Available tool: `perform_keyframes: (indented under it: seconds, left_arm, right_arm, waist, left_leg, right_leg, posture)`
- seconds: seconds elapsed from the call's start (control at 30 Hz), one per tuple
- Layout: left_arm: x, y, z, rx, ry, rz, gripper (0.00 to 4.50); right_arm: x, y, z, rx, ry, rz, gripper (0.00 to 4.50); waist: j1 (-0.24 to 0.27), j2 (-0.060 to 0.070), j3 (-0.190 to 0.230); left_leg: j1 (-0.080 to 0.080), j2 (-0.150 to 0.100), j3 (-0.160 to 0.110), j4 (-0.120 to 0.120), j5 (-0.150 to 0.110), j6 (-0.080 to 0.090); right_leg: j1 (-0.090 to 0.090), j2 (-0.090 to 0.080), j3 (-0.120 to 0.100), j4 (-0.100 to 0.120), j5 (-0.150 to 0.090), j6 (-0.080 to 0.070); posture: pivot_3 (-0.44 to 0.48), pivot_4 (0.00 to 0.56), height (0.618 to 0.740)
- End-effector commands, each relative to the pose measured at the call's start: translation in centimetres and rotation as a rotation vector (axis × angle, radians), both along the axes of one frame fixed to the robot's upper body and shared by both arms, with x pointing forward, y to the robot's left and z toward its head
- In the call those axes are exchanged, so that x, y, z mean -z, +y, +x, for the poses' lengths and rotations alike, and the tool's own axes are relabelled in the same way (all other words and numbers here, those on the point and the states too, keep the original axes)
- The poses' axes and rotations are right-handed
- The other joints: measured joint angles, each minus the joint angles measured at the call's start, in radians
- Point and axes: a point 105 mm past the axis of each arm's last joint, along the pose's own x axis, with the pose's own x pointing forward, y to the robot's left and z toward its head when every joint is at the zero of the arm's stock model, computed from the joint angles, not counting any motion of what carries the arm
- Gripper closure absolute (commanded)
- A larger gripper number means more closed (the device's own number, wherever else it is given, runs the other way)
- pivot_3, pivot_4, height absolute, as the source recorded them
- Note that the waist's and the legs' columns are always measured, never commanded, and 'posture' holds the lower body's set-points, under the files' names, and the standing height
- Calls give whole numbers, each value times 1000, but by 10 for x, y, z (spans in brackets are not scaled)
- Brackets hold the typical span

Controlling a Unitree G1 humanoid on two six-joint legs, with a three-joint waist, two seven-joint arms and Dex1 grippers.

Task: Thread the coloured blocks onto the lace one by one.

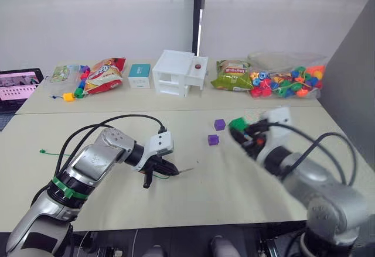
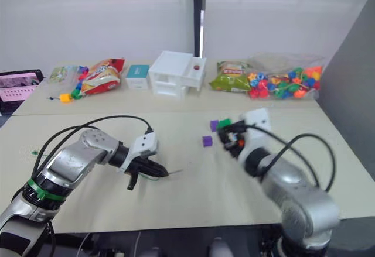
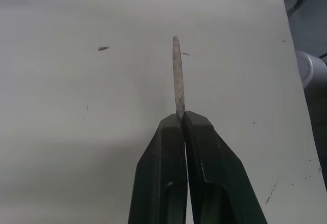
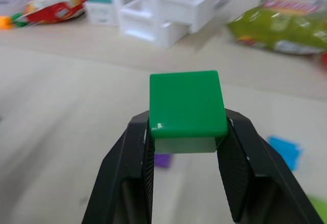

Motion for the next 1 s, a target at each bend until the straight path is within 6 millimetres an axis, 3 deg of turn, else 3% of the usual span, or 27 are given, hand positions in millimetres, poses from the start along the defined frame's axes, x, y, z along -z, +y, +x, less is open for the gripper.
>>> perform_keyframes:
  seconds: [0.03, 0.3, 0.4, 0.57, 0.6, 0.83, 0.87, 1.0]
  left_arm:
    - [-7, -5, -4, 28, -11, -16, 4500]
    - [-10, -6, -5, 45, -9, -5, 4500]
    - [-12, -4, -3, 45, -12, -2, 4500]
    - [-11, -3, -3, 43, -10, 2, 4500]
    - [-10, -3, -4, 43, -10, 3, 4500]
    - [-6, 1, -10, 12, -6, 3, 4500]
    - [-6, 1, -11, 8, -2, 2, 4500]
    - [-6, 3, -21, -24, 20, 6, 4500]
  right_arm:
    - [21, 22, -21, -27, 72, -65, 3336]
    - [84, 37, -18, -3, 242, -137, 3336]
    - [93, 37, -15, 1, 263, -136, 3336]
    - [92, 37, -14, 13, 244, -92, 3336]
    - [88, 35, -16, 6, 230, -81, 2536]
    - [56, 25, -32, -209, 113, -126, 225]
    - [53, 24, -33, -245, 103, -131, 18]
    - [35, 22, -30, -529, 52, -209, 18]
  waist:
    - [7, 0, 0]
    - [8, 0, 0]
    - [4, 0, 0]
    - [7, 0, 0]
    - [8, 0, 0]
    - [9, 0, 0]
    - [9, 0, 0]
    - [4, -1, 0]
  left_leg:
    - [0, 0, 0, 0, 0, 0]
    - [1, 0, 1, 0, 1, -1]
    - [2, 0, 1, -1, 1, -1]
    - [3, 0, 0, -1, 1, -1]
    - [3, 0, 1, -1, 1, -1]
    - [3, 0, 1, -1, 0, -1]
    - [4, 0, 0, -1, 0, -1]
    - [4, 1, 1, -1, 0, -1]
  right_leg:
    - [0, 0, 0, 0, 0, 0]
    - [0, 0, 0, -2, 0, 0]
    - [1, 0, 0, -1, -1, -1]
    - [2, 0, 0, -2, -1, -1]
    - [2, 0, 0, -2, -1, -1]
    - [3, 0, 0, -3, -1, -1]
    - [4, 0, 0, -4, -1, -1]
    - [5, 1, 0, -5, -1, -1]
  posture:
    - [0, 150, 740]
    - [0, 150, 740]
    - [0, 150, 740]
    - [0, 150, 740]
    - [0, 150, 740]
    - [0, 150, 740]
    - [0, 150, 740]
    - [0, 150, 740]
